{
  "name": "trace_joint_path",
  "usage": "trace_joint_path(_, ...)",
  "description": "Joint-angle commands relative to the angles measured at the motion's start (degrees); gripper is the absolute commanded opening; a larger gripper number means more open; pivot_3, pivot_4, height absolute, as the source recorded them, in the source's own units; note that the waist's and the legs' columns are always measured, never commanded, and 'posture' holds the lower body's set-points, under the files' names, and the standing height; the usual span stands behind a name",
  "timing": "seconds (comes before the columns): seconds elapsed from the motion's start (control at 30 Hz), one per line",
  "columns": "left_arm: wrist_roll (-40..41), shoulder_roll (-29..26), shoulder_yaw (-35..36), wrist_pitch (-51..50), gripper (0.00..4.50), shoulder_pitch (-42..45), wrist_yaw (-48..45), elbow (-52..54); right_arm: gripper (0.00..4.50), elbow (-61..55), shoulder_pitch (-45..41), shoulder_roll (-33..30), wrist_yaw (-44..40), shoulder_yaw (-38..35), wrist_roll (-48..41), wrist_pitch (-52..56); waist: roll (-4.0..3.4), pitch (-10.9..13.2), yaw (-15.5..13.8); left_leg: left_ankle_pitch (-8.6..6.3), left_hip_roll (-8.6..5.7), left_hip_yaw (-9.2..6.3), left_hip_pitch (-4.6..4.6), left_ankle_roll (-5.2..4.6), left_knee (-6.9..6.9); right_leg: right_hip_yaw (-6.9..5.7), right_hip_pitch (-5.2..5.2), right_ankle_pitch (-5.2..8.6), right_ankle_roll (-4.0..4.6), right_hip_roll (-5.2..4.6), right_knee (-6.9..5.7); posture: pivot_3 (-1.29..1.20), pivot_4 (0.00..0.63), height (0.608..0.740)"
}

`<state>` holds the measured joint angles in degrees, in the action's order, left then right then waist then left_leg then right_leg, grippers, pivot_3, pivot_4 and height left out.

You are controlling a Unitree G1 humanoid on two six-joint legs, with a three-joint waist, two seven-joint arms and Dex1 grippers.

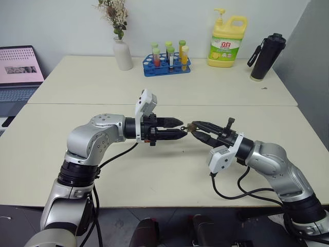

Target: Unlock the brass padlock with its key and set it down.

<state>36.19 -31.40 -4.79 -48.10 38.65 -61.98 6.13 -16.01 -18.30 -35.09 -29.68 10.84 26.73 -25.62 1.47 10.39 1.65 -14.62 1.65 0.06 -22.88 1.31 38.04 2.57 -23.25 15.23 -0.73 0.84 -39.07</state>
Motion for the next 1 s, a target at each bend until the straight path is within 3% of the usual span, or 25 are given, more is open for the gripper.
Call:
trace_joint_path(0.03,0.5,-0.7,0.2,0.5,2.51,1.0,-0.8,0.9,0.93,-1.2,-0.3,0.0,0.7,-0.6,-1.1,-0.8,0.00,0.0,0.0,0.00,0.00,0.00,0.00,0.00,0.00,0.00,0.00,0.00,0.00,0.00,0.00,0.00,0.150,0.740)
trace_joint_path(0.27,0.2,-0.3,0.3,0.5,2.51,1.1,-0.3,0.5,0.93,-1.3,-0.3,0.1,0.6,-0.6,-1.4,-0.8,0.00,0.0,0.0,0.00,0.00,0.00,0.00,0.00,0.00,0.00,0.00,0.00,0.00,0.00,0.00,0.00,0.150,0.740)
trace_joint_path(0.37,0.3,0.6,0.5,0.7,1.88,1.5,0.3,0.1,0.93,-1.2,-0.3,0.1,0.5,-0.4,-1.6,-0.8,0.00,0.0,0.0,0.00,0.00,0.00,0.00,0.00,0.00,0.00,0.00,-0.01,0.01,0.00,0.00,0.00,0.150,0.740)
trace_joint_path(0.57,0.4,1.4,0.6,0.8,0.01,1.6,0.8,0.1,0.93,-1.3,-0.2,0.0,0.2,-0.4,-1.9,-0.7,0.00,0.0,0.0,0.00,0.00,0.00,0.00,0.00,0.00,0.01,0.00,0.00,0.00,0.00,0.00,0.00,0.150,0.740)
trace_joint_path(0.83,0.3,1.7,0.5,1.0,0.00,1.5,0.9,0.2,0.93,-1.3,-0.1,0.0,0.1,-0.4,-2.0,-0.6,0.00,0.0,0.0,0.00,0.00,0.00,0.00,0.00,0.00,0.00,0.00,-0.01,0.01,0.00,0.00,0.00,0.150,0.740)
trace_joint_path(1.0,-3.8,-0.2,-2.0,8.7,0.00,-0.3,-2.4,2.3,0.93,-1.6,0.3,0.4,-0.4,-0.6,-3.4,0.7,0.00,0.0,0.0,0.00,0.00,0.00,0.00,0.00,0.00,0.00,0.00,-0.01,0.02,0.00,0.00,0.00,0.150,0.740)
